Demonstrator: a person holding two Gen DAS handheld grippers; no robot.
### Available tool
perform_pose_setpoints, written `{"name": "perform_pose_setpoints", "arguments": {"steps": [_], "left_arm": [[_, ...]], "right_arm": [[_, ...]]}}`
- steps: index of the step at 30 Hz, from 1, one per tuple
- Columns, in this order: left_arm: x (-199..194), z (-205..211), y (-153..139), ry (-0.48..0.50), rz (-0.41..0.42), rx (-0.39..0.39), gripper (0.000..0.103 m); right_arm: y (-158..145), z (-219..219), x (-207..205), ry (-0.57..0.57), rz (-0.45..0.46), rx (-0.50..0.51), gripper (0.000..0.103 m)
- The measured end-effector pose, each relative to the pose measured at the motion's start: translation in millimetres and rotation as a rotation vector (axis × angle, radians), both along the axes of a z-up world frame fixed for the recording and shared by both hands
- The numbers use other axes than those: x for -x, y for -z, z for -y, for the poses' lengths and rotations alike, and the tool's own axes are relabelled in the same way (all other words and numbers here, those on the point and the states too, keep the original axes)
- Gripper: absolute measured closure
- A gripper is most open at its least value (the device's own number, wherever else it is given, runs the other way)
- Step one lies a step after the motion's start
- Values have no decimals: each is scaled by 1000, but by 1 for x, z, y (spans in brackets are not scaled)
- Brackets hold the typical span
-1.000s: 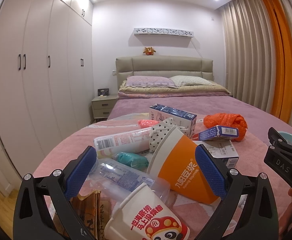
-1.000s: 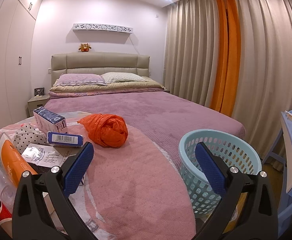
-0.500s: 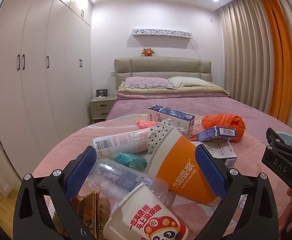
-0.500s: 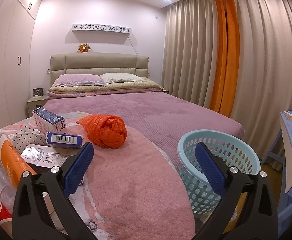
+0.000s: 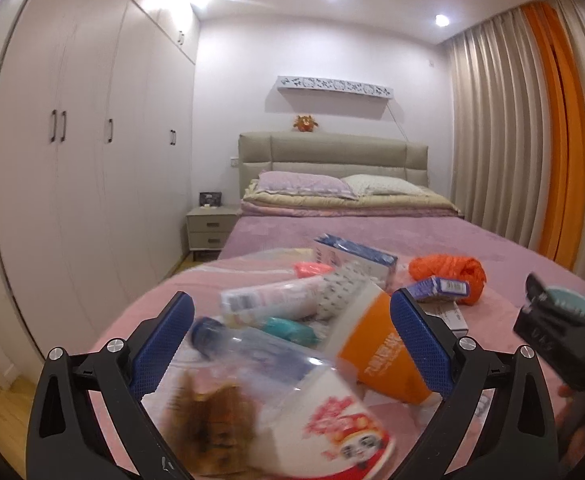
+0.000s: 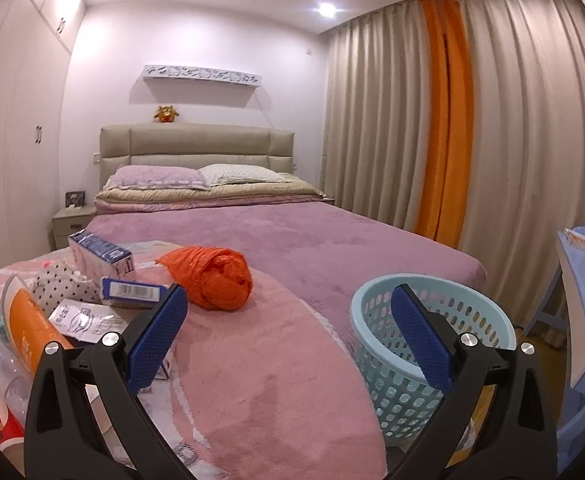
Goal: Collect trash
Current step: 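Grasp the brown paper bag with the left tool while the right tool grasps the orange soymilk cup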
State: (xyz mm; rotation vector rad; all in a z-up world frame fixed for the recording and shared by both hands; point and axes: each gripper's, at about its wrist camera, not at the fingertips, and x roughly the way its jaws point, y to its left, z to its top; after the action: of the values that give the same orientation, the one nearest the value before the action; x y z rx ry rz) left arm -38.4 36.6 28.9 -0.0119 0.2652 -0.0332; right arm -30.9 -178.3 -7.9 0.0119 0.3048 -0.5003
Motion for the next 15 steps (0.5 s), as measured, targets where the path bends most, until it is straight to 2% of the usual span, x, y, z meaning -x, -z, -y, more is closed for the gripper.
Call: {"name": "perform_pose_setpoints", "arguments": {"steps": [4, 7, 12, 15], "left_arm": [[10, -59, -26, -19, -40, 80, 8], [14, -86, -33, -20, -89, 115, 8], [9, -101, -21, 29, -215, 129, 8], [8, -108, -8, 58, -288, 145, 8]], "right_arm": [[1, -7, -7, -35, -31, 17, 6], [4, -13, -16, -70, -84, 25, 6], [6, -26, -28, -83, -154, 92, 6], [-10, -25, -17, -219, -135, 31, 6]]}}
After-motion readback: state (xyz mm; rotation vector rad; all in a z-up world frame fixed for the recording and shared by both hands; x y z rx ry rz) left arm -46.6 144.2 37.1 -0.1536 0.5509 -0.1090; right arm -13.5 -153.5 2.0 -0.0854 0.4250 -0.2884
